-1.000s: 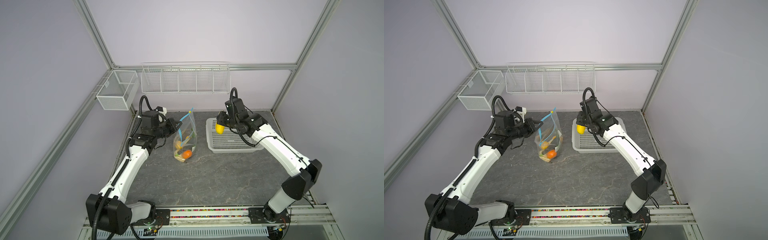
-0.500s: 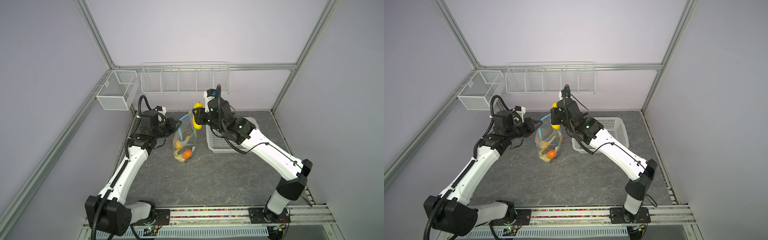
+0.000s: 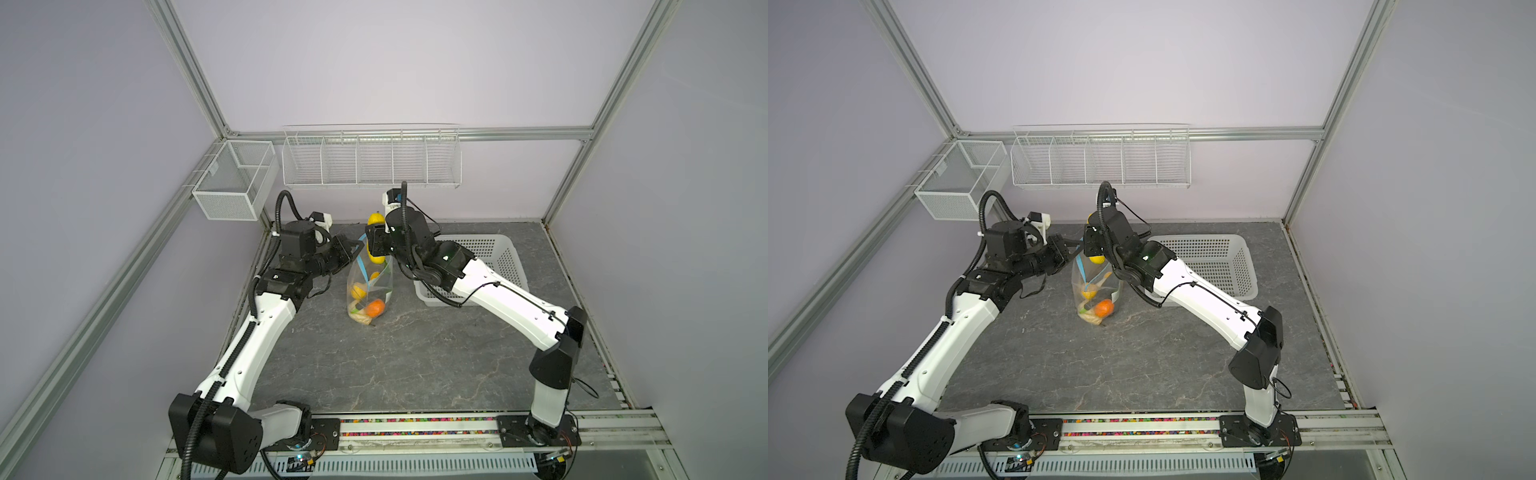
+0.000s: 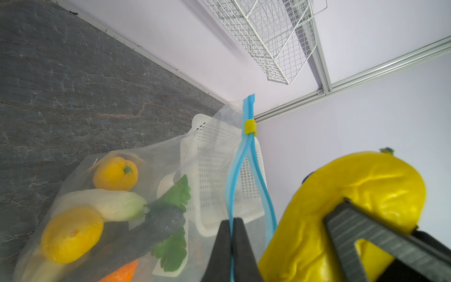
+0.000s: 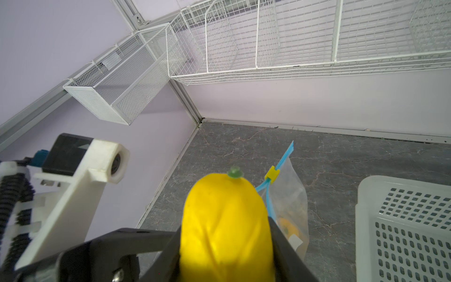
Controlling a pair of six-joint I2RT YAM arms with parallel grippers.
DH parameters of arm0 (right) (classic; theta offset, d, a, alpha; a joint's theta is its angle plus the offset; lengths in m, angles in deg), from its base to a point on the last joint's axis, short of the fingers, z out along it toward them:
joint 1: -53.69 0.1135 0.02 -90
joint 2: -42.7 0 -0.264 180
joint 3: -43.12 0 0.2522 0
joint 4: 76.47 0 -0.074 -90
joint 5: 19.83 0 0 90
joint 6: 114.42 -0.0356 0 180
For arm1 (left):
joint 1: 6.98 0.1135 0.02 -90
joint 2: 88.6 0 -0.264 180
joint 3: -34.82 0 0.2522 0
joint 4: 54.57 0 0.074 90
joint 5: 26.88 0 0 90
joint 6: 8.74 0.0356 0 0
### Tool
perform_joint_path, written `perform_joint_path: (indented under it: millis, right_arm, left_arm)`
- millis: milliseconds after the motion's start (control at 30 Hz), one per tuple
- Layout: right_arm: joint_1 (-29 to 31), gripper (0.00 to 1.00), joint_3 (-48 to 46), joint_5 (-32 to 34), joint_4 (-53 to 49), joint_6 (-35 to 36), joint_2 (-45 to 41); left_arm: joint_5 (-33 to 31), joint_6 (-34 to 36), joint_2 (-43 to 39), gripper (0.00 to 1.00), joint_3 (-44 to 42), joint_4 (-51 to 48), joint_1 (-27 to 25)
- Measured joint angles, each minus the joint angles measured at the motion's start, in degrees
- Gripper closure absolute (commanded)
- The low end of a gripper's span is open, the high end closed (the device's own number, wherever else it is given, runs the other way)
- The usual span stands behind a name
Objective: Place the food in the zip-top bag and seal the zipper
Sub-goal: 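Lower the yellow fruit into the bag mouth and open the right gripper, then withdraw the open right gripper back over the white basket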
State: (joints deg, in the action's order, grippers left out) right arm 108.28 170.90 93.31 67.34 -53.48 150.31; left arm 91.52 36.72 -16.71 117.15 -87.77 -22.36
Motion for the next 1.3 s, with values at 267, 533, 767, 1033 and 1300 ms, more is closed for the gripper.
perform_joint_path:
  millis: [267,533,767,1033,1300]
  right_arm:
    - [-0.11,0.52,-2.05,-0.35,0.31,-1.51,-0.35]
    - [-1.05,0.52,-5.40,-2.27,0.74,-3.61,-0.46]
    - [-2.08,0.44,-8.41,-3.74,0.44,-1.09,-3.28]
    - [-6.12,0.18,-32.17,-8.41,3.02,6.43,-26.71]
    - [-14.43,0.00,-54.42,-10.25,2.05,5.77,-40.61]
  left_arm:
    - [-0.48,0.02,-0.55,1.00,-0.07,0.70,0.00]
    - [-0.50,-0.83,-1.38,1.00,-3.04,2.93,0.00]
    - [-0.55,-0.83,-1.51,1.00,-3.34,3.32,0.00]
    - [-0.92,-0.83,-1.77,1.00,-3.34,3.28,0.00]
    - [-0.02,-1.31,-2.54,1.00,-4.79,3.89,0.00]
